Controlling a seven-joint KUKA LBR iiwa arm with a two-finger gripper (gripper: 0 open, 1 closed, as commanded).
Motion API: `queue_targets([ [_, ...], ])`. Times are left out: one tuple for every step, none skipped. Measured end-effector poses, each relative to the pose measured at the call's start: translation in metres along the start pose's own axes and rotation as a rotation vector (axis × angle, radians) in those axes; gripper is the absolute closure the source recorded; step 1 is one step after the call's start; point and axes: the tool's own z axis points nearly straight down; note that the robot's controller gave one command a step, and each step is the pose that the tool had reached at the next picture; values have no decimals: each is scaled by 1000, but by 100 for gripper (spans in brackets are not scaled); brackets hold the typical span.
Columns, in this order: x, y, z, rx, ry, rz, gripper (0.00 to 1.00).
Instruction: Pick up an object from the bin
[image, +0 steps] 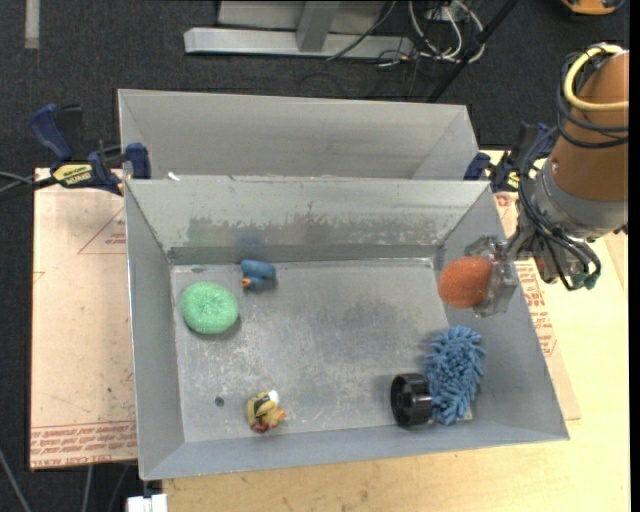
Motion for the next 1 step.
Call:
queue_targets([
  [0,0,0,0,0,0,100],
])
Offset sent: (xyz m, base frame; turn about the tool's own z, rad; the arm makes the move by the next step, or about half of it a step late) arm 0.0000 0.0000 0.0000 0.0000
